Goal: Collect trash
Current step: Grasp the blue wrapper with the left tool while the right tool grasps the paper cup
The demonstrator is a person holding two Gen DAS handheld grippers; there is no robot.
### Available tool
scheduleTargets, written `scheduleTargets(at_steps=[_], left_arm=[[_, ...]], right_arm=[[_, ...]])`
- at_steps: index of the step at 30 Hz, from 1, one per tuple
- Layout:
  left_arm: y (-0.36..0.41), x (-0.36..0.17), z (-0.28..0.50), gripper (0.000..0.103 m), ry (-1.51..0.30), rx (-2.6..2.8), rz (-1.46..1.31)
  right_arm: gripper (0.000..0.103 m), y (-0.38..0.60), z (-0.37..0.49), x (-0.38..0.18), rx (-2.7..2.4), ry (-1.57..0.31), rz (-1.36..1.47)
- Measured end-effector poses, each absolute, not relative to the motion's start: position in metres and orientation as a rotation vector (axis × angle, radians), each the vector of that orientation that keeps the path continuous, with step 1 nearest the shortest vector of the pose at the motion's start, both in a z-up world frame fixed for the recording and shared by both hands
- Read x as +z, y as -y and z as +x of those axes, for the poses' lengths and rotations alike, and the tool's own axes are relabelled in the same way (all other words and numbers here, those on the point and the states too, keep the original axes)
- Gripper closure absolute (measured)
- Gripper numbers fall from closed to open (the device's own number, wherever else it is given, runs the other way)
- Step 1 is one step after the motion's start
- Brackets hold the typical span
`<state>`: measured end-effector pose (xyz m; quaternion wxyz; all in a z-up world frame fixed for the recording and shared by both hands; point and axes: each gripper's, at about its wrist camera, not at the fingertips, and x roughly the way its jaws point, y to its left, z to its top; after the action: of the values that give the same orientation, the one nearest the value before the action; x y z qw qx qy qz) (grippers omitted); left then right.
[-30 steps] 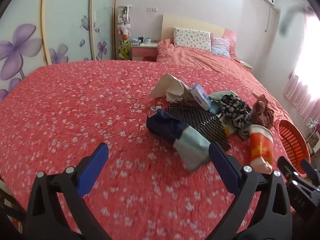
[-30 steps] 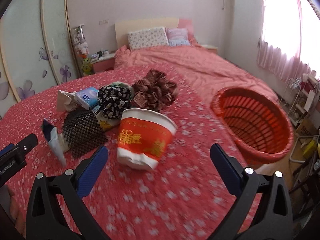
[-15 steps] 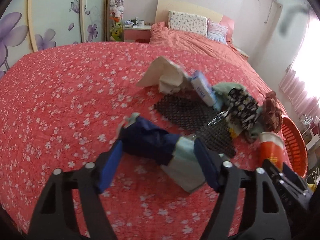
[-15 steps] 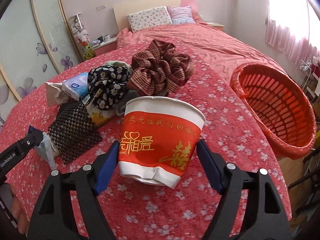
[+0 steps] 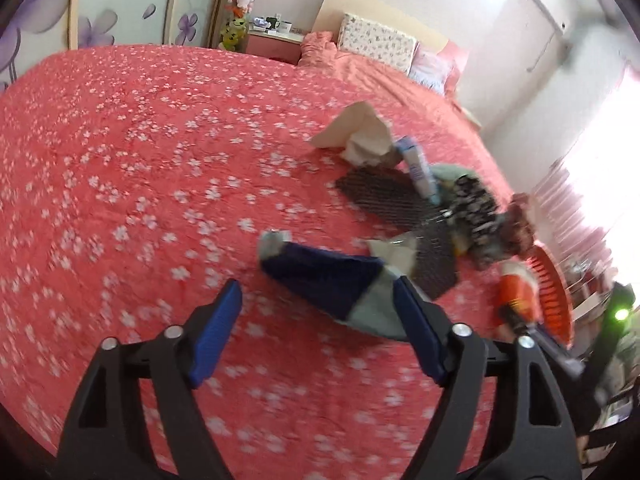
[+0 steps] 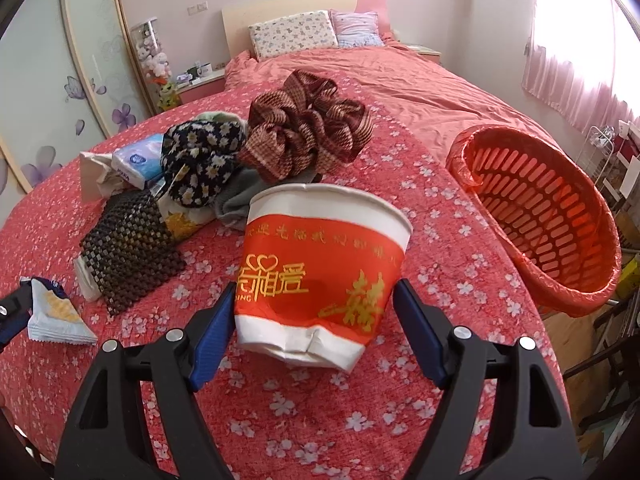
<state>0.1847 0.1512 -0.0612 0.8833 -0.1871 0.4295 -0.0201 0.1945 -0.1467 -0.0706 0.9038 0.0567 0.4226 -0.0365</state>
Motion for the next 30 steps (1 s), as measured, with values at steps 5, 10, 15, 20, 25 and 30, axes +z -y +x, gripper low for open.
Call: scheduleTargets(at_steps=[5,10,15,20,25,30], left_arm=[[-0.126,-0.056,0.183,0.024,-0.886,-0.044,-0.359],[-0.124,-0.06,0.181,0.029,-0.889,-0.025,-0.368],[-0.144,-0.063,0.176,0.031,-0.899,0.021,-0.371],[-0.144,-0.049,0.165,0.022,-0.861,-0.035,-0.445],[-0.127,-0.049,0.167,0.023,-0.874,0.013,-0.335],[-0.127,-0.076,0.171,0.029,-0.971,0.032,-0.348]], right_arm=[[0.026,0.146,0.192,-0.071,-0.079,-0.874,0.109],[0.026,0.146,0.191,-0.071,-0.08,-0.874,0.105],[0.026,0.148,0.191,-0.071,-0.078,-0.871,0.101],[0.026,0.144,0.191,-0.07,-0.072,-0.871,0.089],[0.026,0.142,0.19,-0.071,-0.072,-0.87,0.081],[0.026,0.142,0.191,-0.074,-0.08,-0.879,0.08]])
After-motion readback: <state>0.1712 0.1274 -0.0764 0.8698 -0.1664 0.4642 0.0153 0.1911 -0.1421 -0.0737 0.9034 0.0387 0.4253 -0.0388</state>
